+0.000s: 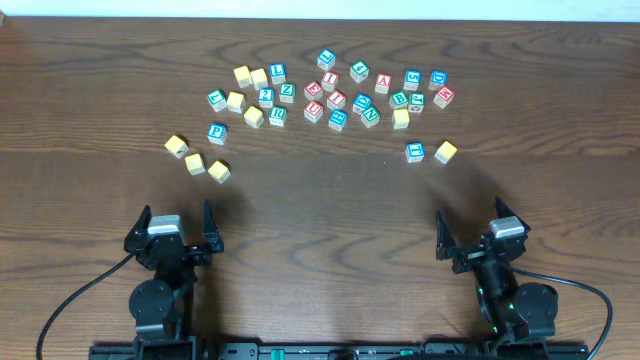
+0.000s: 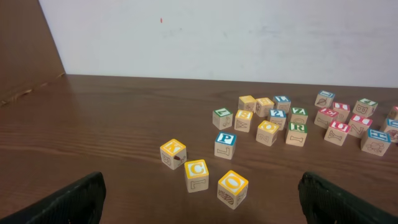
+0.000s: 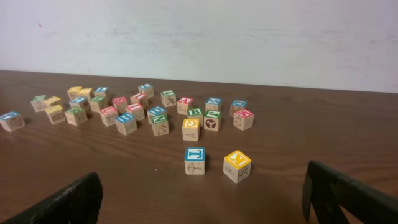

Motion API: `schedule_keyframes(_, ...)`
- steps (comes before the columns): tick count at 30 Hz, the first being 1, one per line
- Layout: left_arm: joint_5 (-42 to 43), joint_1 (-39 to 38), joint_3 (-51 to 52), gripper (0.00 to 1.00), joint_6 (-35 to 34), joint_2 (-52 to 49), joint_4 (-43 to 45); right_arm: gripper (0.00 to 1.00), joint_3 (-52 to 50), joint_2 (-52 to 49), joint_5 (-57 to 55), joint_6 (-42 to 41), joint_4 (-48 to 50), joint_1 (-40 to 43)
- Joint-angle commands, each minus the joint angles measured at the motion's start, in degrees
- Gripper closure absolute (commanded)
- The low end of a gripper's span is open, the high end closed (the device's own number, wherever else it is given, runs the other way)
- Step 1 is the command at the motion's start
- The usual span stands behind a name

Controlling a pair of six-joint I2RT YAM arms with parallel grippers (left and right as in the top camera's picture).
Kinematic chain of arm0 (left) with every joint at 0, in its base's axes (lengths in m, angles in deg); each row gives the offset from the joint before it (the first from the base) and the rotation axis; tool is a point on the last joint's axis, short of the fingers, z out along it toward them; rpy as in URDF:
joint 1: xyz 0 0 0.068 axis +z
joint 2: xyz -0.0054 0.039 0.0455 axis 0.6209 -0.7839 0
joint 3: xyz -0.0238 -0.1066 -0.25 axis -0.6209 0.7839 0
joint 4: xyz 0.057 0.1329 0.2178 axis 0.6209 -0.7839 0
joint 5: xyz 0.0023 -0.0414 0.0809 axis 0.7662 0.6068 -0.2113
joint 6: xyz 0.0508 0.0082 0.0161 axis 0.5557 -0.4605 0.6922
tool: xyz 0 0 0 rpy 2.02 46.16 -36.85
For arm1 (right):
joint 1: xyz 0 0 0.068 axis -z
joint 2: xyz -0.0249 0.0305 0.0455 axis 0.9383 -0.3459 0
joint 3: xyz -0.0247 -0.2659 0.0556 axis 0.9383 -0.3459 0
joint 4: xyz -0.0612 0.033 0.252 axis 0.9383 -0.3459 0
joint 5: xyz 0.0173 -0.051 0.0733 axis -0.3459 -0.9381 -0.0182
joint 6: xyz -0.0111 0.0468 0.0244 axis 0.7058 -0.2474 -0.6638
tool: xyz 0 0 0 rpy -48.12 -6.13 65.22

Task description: Spell out AI2

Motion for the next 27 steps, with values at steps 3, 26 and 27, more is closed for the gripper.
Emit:
schedule_keyframes(3, -1.4, 0.1, 0.5, 0.02, 0.7, 0.0, -2.4, 0.01, -0.2, 0.0, 0.3, 0.7, 0.0, 0.2)
schedule_keyframes(26, 3.1, 0.1, -15.9, 0.03, -12.6, -12.8, 8.0, 0.01, -0.2, 0.0, 0.3, 0.7, 0.0, 0.2)
schedule_keyframes(27, 4.3, 0.1, -18.9, 0.02, -11.7, -16.5, 8.0, 0.01, -0.2, 0.0, 0.3, 0.6, 0.0, 0.2)
